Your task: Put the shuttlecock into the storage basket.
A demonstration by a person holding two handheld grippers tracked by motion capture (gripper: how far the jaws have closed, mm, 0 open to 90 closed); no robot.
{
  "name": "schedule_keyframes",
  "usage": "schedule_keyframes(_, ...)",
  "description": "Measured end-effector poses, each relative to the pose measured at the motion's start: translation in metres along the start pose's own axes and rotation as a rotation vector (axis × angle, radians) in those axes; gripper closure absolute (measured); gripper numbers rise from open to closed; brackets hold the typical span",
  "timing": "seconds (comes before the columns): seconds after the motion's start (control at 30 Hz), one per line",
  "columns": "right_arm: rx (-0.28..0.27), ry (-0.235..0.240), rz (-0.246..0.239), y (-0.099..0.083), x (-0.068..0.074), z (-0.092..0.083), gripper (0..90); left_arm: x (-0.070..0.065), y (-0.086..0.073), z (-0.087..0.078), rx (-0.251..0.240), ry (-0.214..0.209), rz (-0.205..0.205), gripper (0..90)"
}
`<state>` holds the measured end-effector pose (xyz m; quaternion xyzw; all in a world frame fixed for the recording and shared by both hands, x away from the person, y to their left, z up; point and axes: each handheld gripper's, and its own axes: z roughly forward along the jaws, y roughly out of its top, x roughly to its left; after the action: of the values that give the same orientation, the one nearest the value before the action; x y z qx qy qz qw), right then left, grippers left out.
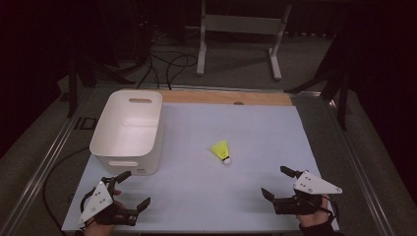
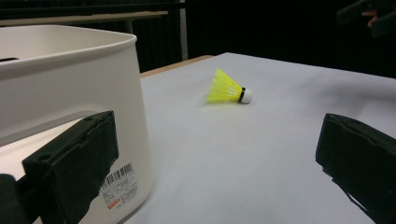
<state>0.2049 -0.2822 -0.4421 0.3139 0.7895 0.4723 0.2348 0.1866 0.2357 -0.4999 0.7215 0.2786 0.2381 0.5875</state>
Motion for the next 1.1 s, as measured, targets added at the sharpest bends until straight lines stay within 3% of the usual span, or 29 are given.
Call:
schedule_keyframes(0.1,-0.002,0.003,0.009,0.006,-0.003,-0.002,7.2,0.000,0.000,0.000,-0.001,-0.002,-0.001,0.0)
schedule_keyframes(0.3,0.035,-0.019,-0.030,0.024,-0.005,-0.003,7.2,0.000,0.000,0.000,0.002,-0.005,-0.002,0.0)
schedule_keyframes(0.47,0.040,-0.015,-0.023,0.029,-0.006,0.000,7.1,0.000,0.000,0.000,0.001,-0.006,-0.003,0.0)
schedule_keyframes(1.1,0.074,-0.010,-0.046,0.066,-0.007,0.024,7.1,0.000,0.000,0.000,0.001,-0.013,-0.004,0.0)
